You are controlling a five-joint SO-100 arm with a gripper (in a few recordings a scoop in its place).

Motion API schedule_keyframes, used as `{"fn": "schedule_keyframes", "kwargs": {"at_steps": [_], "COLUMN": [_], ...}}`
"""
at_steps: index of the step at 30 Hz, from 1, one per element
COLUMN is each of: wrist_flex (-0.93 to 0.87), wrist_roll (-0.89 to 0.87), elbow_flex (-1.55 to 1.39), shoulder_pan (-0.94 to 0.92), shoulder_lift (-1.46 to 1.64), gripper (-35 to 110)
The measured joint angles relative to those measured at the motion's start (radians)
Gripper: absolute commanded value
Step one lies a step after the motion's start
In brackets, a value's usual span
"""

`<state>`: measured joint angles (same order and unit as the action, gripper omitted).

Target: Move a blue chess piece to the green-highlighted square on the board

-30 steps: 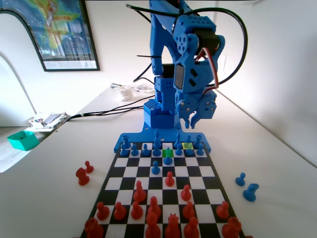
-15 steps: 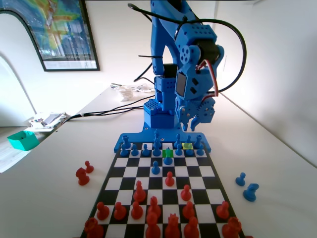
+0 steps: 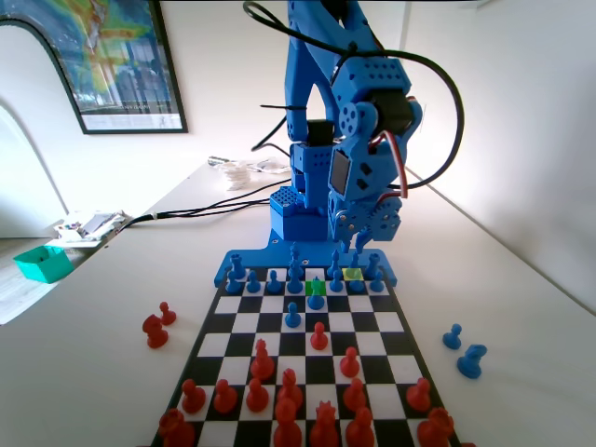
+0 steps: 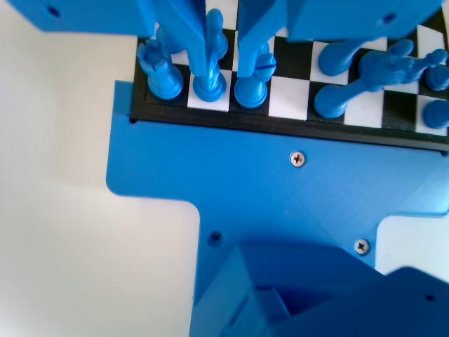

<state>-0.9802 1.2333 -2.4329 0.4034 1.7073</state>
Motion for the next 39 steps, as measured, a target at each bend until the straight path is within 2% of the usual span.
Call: {"fn": "schedule_keyframes", "kwargs": {"at_steps": [39], "wrist_flex": [0.112], "wrist_roll": [-0.008], "elbow_flex": [0.018], "shoulder_pan": [0.018], "shoulder_lift": [-0.112], "gripper": [11]}}
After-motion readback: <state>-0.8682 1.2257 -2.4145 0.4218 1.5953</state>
